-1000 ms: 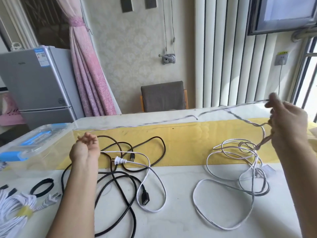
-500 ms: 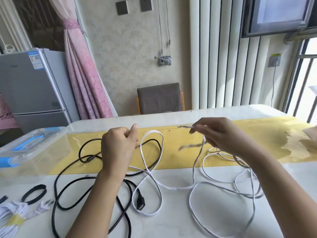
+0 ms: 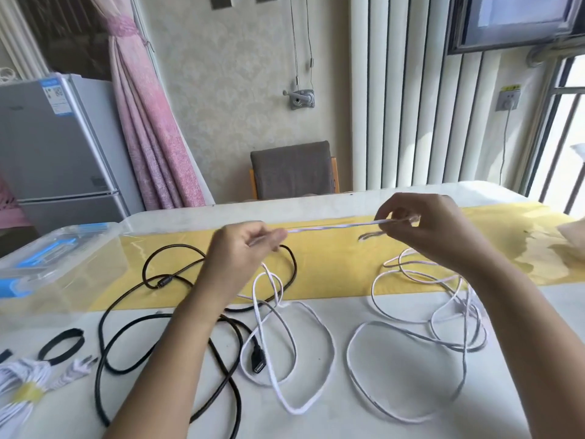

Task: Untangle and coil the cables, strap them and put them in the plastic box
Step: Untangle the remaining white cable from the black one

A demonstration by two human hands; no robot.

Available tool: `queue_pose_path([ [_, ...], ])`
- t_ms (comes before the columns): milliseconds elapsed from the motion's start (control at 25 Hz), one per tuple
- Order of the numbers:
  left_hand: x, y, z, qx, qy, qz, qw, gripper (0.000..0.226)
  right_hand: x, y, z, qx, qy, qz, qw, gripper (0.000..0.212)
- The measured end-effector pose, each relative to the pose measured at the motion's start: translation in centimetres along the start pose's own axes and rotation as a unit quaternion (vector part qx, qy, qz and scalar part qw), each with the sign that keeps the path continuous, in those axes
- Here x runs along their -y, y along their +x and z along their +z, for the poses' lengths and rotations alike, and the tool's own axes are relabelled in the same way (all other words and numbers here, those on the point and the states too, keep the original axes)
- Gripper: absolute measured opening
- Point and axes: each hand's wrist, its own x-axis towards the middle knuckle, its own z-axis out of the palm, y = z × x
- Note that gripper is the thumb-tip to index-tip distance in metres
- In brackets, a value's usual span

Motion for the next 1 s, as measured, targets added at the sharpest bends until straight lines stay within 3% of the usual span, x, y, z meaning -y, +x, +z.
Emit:
queue_pose_path([
  [120,0.9,0.2,-1.4,-0.168,0.077,0.021,0.983,0.039,0.4,0.1,0.5,0.009,0.074,0.002,0.997,0.009],
  [240,2.1,0.4,-2.2,-0.231,0.158,-0.012,0.96,0.05,0.4,0.3,0.1,0.113,0.268,0.044,0.956,0.024],
  [320,2.9,0.6,-2.3,-0.25,0.217,-0.047,0.942,0.047,0.0,0.4,0.6,0.115,0.168,0.037,0.978,0.01],
  [400,3.8,0.6,-2.4,-0.249,0.243,-0.084,0.934,0.044,-0.5,0.5,1.3,0.06,0.038,0.035,0.997,0.015],
  [560,5.7,0.4,-4.6,-0.29,0.247,-0.155,0.911,0.034,-0.9,0.8,0.1,-0.115,-0.003,0.056,0.992,0.014],
  [680,6.6,0.4,-5.1,-0.305,0.237,-0.177,0.905,0.032,-1.5,0.8,-0.5,-0.165,-0.003,0.09,0.982,0.02],
  [760,7.2,0.5,-4.8,-0.299,0.228,-0.195,0.906,0.029,-1.5,0.8,-0.8,-0.182,0.122,0.122,0.968,0.028],
  [800,7.7,0.5,-4.8,-0.297,0.227,-0.205,0.905,0.027,-1.4,0.8,-1.0,-0.185,0.237,0.139,0.943,0.029],
  [880,8.6,0.5,-5.1,-0.294,0.23,-0.207,0.904,0.022,-1.0,0.9,-1.3,-0.173,0.447,0.173,0.86,0.028],
  [960,9.0,0.7,-5.2,-0.27,0.222,-0.182,0.919,0.018,-0.9,0.9,-1.6,-0.122,0.554,0.18,0.804,0.022],
  [1000,8.7,0.7,-4.8,-0.242,0.21,-0.161,0.933,0.023,-0.9,0.8,-1.7,-0.084,0.564,0.168,0.804,0.018],
])
